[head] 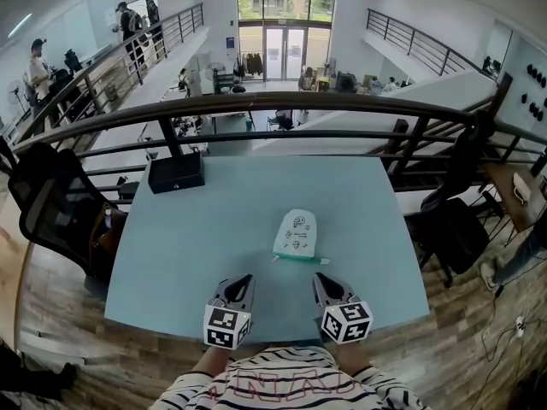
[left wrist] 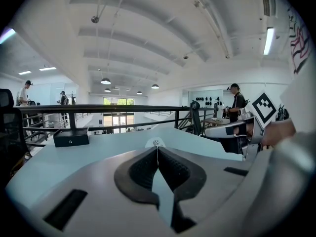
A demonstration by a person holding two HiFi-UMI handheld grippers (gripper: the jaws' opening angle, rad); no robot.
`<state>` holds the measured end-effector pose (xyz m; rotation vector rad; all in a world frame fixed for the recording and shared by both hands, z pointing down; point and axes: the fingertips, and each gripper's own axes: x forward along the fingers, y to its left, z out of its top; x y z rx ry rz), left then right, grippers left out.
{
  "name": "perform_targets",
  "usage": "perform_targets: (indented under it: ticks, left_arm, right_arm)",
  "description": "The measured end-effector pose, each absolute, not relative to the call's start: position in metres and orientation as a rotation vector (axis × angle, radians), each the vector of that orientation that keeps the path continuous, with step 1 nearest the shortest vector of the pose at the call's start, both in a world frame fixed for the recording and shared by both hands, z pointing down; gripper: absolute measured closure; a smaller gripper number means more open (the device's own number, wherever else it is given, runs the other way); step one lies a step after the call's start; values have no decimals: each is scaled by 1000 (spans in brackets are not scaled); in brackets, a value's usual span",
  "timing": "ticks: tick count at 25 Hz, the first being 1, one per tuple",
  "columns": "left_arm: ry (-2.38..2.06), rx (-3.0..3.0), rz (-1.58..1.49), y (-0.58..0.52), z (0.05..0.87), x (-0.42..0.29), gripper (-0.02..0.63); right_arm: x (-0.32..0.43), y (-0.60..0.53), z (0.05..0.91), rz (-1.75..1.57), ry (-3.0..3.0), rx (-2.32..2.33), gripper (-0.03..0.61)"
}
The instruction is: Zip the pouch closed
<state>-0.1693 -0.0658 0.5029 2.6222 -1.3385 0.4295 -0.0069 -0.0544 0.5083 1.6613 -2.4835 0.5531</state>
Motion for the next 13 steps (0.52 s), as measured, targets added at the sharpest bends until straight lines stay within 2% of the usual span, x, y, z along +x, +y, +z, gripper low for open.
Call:
perform_targets:
  ticks: [13]
  left_arm:
    - [-1323,2637,425,-67,499,-166,588]
  right_arm:
    - [-8,-54,506,567,-2484,1658,552]
